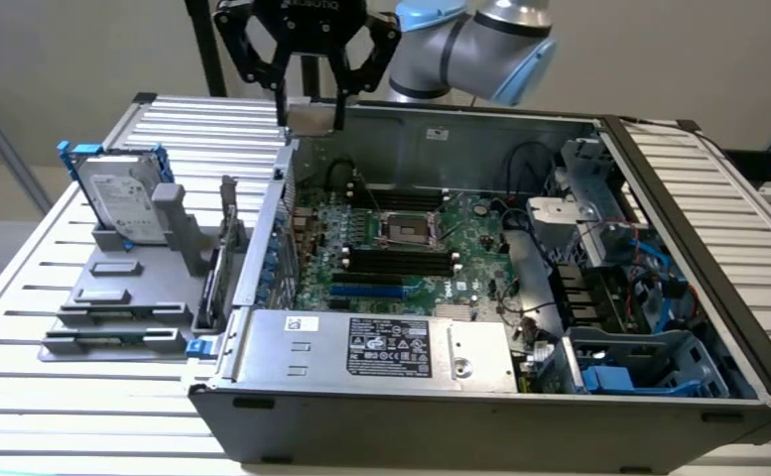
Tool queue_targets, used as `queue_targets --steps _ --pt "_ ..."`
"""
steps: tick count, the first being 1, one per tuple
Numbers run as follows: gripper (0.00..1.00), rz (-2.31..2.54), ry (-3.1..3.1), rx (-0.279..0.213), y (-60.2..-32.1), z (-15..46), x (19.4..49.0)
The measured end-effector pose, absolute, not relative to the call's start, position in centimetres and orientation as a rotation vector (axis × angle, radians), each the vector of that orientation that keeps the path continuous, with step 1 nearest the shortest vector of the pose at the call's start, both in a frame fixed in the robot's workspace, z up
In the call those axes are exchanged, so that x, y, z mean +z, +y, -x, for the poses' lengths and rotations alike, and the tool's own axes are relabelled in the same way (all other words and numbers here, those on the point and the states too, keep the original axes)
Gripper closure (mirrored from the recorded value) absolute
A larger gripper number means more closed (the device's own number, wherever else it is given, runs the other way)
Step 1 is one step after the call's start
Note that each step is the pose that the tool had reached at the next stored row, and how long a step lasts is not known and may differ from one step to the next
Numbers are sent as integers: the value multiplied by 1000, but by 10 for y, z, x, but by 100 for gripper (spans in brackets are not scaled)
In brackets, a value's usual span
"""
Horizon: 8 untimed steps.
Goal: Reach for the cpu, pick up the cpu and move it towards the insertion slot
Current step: 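Pick up the cpu and move it towards the insertion slot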
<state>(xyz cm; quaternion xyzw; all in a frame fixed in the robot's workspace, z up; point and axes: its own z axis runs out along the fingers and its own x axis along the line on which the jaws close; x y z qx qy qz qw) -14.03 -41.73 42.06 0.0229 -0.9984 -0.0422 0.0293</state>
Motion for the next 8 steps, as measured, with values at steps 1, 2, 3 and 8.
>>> queue_targets --steps 1,2,3,8 --pt "45 -71 -3080 -130 -416 136 419" --pt "45 -71 -3079 -130 -414 131 417" --pt "45 -71 -3079 -130 -411 127 415" --pt "45 -71 -3079 -130 -396 107 406"
